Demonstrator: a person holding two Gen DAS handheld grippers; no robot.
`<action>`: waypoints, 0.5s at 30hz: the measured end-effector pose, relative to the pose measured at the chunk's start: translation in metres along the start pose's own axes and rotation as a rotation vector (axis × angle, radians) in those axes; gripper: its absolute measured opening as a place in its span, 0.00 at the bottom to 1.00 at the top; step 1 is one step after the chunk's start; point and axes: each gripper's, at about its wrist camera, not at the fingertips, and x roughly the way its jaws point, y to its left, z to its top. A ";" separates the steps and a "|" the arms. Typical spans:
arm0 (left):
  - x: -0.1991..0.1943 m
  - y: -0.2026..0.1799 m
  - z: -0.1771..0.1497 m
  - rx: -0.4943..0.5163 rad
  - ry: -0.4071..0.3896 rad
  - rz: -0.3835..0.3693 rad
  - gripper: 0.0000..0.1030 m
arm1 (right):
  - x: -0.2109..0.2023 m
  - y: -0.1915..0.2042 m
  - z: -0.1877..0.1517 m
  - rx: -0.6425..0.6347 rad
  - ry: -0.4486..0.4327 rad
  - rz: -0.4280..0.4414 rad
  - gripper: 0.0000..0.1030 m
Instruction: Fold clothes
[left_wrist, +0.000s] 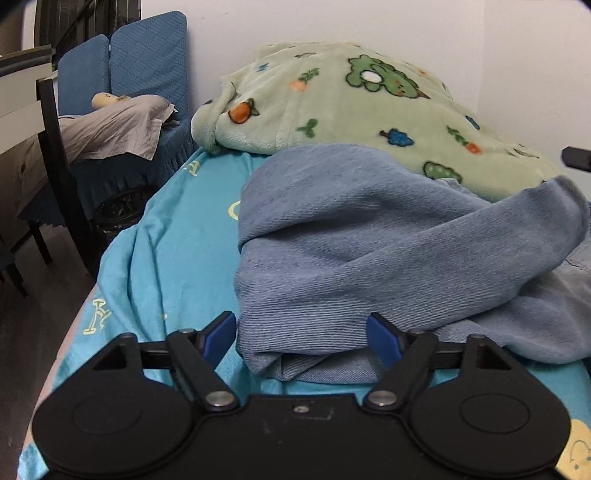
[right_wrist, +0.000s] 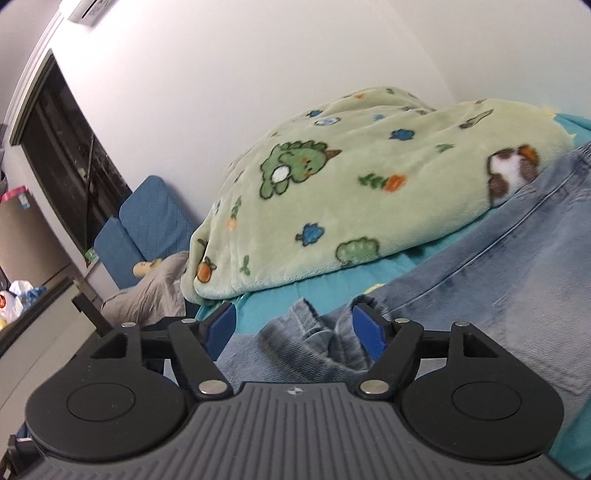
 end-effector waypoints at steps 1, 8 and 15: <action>0.000 0.001 -0.001 -0.005 0.002 -0.004 0.75 | 0.004 0.001 -0.005 -0.006 0.015 -0.005 0.71; 0.001 0.000 -0.007 -0.010 0.038 -0.014 0.74 | 0.023 -0.011 -0.030 0.019 0.123 -0.111 0.65; 0.010 0.006 -0.012 -0.065 0.050 -0.051 0.73 | 0.006 -0.026 -0.043 0.095 0.173 -0.197 0.28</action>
